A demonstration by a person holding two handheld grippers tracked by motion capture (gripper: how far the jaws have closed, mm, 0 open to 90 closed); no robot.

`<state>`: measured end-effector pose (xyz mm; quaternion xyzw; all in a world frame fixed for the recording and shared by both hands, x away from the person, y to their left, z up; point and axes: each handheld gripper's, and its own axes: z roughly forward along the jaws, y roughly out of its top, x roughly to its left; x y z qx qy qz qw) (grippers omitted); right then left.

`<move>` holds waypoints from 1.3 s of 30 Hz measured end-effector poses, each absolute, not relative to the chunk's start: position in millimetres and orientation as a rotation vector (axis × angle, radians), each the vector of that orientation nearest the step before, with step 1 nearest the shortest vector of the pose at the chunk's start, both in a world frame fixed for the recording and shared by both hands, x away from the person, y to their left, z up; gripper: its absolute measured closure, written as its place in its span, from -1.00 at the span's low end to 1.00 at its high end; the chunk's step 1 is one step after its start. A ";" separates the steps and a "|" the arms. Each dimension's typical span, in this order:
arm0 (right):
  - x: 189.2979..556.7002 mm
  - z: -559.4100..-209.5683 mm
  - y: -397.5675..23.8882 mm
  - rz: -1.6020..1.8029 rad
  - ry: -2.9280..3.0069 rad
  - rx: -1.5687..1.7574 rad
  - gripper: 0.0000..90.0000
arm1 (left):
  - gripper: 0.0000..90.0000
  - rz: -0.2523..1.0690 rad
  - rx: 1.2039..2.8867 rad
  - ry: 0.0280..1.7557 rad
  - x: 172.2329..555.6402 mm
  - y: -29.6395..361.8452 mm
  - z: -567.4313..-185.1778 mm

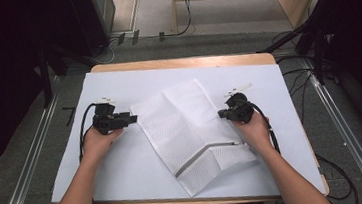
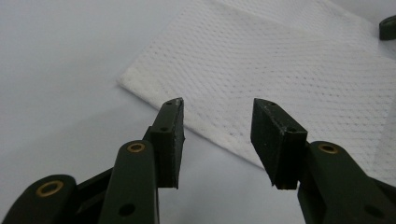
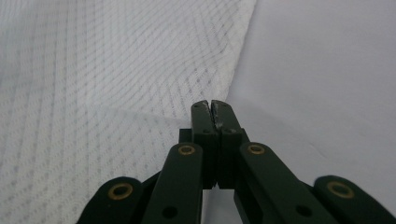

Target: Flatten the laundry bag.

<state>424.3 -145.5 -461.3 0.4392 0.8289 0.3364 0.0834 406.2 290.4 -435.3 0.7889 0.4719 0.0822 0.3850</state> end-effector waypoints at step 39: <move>422.0 -466.5 -169.9 1.001 2.424 1.427 1.00 | 1.00 0.236 2.095 1.186 439.8 248.1 -446.1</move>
